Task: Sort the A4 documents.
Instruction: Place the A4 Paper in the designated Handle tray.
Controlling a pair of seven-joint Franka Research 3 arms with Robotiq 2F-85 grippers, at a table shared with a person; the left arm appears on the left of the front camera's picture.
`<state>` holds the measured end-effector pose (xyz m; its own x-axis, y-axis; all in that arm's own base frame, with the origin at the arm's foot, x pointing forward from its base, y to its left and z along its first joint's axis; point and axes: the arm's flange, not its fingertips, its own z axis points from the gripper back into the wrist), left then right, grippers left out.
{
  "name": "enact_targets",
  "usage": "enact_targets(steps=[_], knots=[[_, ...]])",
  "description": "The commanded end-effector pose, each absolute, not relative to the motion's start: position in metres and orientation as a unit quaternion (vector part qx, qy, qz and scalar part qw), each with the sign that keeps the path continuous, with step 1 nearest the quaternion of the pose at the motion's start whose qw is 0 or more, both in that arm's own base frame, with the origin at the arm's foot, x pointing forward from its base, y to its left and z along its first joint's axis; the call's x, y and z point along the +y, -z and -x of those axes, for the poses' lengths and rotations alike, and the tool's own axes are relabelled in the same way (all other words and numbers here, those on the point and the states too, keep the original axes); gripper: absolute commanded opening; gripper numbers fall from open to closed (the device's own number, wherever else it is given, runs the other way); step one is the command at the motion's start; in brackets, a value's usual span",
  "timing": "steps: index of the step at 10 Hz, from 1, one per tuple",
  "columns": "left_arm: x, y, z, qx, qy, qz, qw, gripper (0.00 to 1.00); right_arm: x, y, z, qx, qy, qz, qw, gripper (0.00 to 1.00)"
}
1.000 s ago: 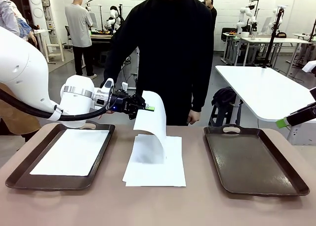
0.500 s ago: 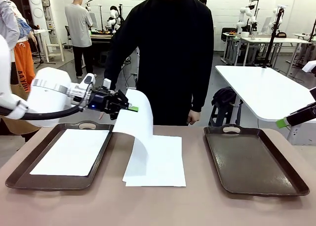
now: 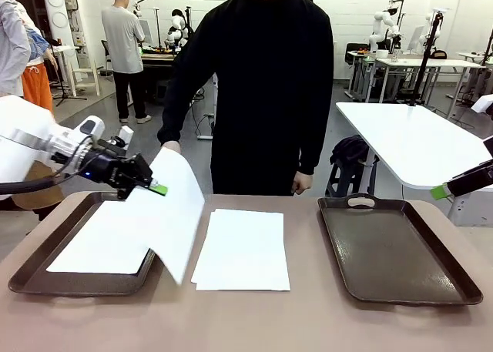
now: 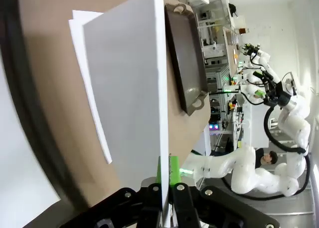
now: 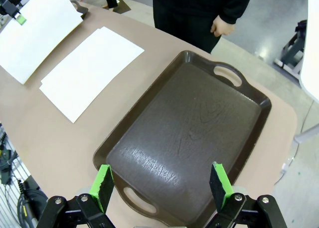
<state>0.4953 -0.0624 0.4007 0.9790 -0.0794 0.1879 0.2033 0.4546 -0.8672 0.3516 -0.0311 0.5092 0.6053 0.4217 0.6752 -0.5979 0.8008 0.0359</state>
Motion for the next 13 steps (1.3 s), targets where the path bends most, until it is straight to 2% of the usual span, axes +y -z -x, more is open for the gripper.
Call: enact_targets(steps=[1, 7, 10, 13], knots=[[-0.029, -0.399, -0.499, -0.061, 0.102, 0.525, 0.843, 0.01, -0.031, -0.507, -0.353, -0.338, -0.288, -0.140, 0.885, 1.00], [0.026, -0.387, -0.508, -0.027, 0.083, 0.475, 0.876, 0.01, -0.031, -0.507, -0.353, -0.338, -0.288, -0.140, 0.885, 1.00], [0.028, -0.382, -0.534, 0.029, 0.093, 0.422, 0.901, 0.01, -0.031, -0.507, -0.353, -0.338, -0.288, -0.140, 0.885, 1.00], [0.042, -0.367, -0.538, 0.039, 0.035, 0.380, 0.924, 0.01, -0.031, -0.507, -0.353, -0.338, -0.288, -0.140, 0.885, 1.00]])
